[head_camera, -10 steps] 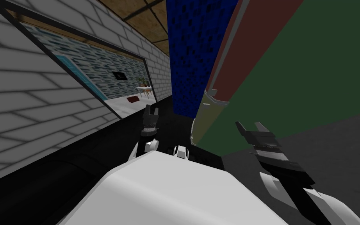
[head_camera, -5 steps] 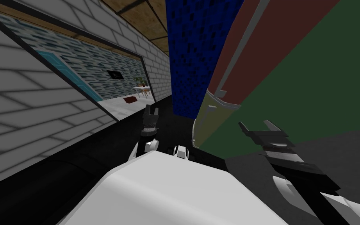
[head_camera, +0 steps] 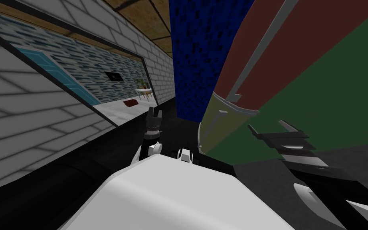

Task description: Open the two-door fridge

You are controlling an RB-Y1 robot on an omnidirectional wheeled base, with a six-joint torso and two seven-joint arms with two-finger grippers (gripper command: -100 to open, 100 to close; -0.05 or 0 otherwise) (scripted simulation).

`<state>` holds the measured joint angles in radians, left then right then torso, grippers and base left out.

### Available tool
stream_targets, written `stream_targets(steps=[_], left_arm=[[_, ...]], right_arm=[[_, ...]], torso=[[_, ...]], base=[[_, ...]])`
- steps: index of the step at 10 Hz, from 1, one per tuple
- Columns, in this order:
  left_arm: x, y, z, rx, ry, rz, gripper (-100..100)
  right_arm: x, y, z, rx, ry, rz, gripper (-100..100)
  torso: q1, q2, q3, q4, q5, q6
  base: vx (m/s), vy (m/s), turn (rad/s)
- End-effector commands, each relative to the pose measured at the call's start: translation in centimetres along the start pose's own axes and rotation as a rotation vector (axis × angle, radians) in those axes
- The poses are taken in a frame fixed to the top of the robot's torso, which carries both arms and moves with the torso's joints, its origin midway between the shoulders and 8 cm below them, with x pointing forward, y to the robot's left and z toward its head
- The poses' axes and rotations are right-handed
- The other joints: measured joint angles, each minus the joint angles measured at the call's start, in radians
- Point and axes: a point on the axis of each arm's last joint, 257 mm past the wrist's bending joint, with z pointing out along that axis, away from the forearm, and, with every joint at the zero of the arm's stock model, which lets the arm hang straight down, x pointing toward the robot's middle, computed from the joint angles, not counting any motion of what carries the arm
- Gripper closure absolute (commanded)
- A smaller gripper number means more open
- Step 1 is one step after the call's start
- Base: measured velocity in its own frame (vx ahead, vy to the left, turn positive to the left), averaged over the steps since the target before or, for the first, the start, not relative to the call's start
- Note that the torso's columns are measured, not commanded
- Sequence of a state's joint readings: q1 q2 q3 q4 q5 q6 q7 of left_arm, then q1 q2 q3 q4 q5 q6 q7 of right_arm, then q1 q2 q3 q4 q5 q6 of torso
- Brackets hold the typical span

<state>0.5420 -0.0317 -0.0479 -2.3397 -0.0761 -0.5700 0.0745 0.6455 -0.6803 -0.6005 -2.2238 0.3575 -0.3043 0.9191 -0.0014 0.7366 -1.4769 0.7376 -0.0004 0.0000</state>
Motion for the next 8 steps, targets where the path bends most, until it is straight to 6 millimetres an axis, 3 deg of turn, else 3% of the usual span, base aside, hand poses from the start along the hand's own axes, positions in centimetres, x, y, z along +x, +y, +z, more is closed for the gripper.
stream_targets(steps=[1, 8], left_arm=[[0.0, 0.0, 0.0, 0.000, 0.000, 0.000, 0], [0.0, 0.0, 0.0, 0.000, 0.000, 0.000, 0]], right_arm=[[0.0, -1.2, 0.3, -0.012, 0.011, -0.146, -100], [-0.6, -4.4, 1.2, -0.046, 0.025, -0.536, -100]], torso=[[-0.002, 0.002, 0.001, 0.001, -0.001, 0.000], [0.001, 0.003, 0.002, 0.001, 0.000, 0.000]], base=[[0.092, 0.099, -0.046], [0.098, 0.115, -0.050]])
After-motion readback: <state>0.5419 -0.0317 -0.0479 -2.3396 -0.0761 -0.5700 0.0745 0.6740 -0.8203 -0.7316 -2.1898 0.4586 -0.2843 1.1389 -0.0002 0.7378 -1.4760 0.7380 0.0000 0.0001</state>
